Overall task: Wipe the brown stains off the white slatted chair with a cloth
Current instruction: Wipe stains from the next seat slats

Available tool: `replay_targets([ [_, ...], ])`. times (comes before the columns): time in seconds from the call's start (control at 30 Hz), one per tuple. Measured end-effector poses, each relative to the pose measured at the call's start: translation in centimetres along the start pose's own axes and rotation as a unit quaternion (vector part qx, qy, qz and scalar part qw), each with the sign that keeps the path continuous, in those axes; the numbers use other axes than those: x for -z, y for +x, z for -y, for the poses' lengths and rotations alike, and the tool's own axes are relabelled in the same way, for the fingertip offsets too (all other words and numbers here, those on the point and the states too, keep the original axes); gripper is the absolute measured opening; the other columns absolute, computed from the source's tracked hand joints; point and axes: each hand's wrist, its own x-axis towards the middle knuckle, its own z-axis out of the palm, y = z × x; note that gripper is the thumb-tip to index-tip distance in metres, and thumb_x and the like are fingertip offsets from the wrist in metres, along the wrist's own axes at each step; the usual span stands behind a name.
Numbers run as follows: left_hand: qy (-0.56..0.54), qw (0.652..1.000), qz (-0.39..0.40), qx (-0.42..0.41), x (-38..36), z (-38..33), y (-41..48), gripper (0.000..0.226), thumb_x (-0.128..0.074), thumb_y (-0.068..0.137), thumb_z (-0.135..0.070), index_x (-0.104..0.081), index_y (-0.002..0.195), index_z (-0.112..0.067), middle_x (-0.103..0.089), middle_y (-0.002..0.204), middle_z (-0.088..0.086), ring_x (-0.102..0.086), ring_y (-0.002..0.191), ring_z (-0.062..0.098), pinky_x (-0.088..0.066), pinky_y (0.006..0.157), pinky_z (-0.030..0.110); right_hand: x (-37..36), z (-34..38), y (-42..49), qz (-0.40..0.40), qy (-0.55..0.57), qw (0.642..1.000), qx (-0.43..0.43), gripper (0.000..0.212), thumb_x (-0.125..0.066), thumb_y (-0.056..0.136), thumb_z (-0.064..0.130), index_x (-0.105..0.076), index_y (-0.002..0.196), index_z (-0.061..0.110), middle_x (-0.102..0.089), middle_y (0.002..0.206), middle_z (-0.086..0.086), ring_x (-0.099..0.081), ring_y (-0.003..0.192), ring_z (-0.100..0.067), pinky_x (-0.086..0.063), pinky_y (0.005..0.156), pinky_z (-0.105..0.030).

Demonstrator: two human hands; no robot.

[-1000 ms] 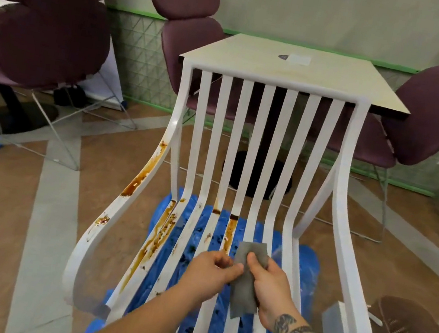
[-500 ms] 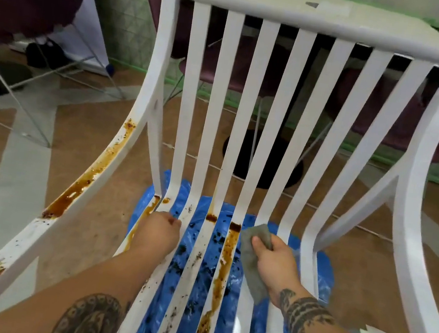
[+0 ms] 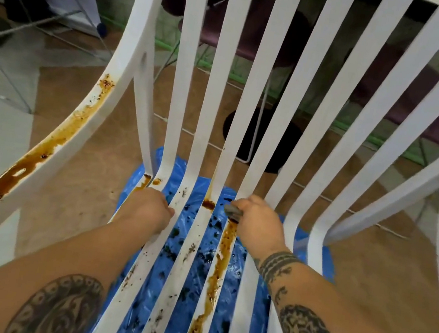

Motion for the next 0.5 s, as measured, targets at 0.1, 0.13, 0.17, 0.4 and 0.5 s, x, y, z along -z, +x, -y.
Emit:
replay_targets([
  [0.1,0.016,1.000,0.002,-0.002,0.3,-0.2,-0.2,0.023,-0.068,0.092,-0.037,-0.070,0.083,-0.017,-0.070,0.091,0.005,-0.066,0.085,0.024,-0.059,0.081,0.035,1.6,-0.1,0.7,0.051,0.030,0.998,-0.021,0.023,-0.056,0.089,0.004,-0.071,0.090,0.021,-0.067,0.096,-0.006,-0.065,0.091,-0.028,-0.058,0.080,-0.043],
  [0.13,0.019,1.000,0.004,-0.004,0.4,-0.2,-0.3,0.022,-0.067,0.092,-0.037,-0.070,0.083,-0.018,-0.069,0.091,0.005,-0.065,0.084,0.023,-0.058,0.080,0.035,2.0,-0.3,1.0,0.029,0.053,0.997,-0.037,0.021,-0.056,0.091,0.008,-0.073,0.094,0.020,-0.069,0.098,-0.006,-0.065,0.092,-0.027,-0.058,0.081,-0.042],
  [0.17,0.025,1.000,0.004,-0.006,0.4,-0.2,-0.3,0.020,-0.066,0.092,-0.037,-0.069,0.085,-0.019,-0.068,0.089,0.003,-0.064,0.082,0.022,-0.057,0.077,0.033,2.2,-0.5,1.1,-0.007,0.078,0.996,-0.048,0.021,-0.056,0.094,0.012,-0.074,0.102,0.020,-0.067,0.102,-0.007,-0.063,0.095,-0.027,-0.056,0.084,-0.041],
  [0.4,0.059,0.998,0.001,-0.014,0.9,-0.6,-0.9,0.020,-0.064,0.095,-0.037,-0.069,0.095,-0.018,-0.068,0.092,0.003,-0.063,0.086,0.023,-0.056,0.076,0.032,-0.4,-0.3,-0.6,-0.031,0.063,0.997,-0.041,0.031,-0.052,0.097,0.008,-0.071,0.117,0.023,-0.052,0.098,-0.001,-0.057,0.090,-0.024,-0.050,0.076,-0.035],
  [0.5,0.054,0.998,0.003,-0.014,1.0,-0.7,-1.1,0.019,-0.064,0.095,-0.035,-0.069,0.094,-0.017,-0.067,0.090,0.004,-0.063,0.082,0.022,-0.055,0.071,0.031,-0.1,0.0,-0.9,0.030,0.039,0.998,-0.044,0.029,-0.053,0.091,0.003,-0.073,0.105,0.020,-0.059,0.096,-0.001,-0.061,0.090,-0.024,-0.053,0.075,-0.037],
])
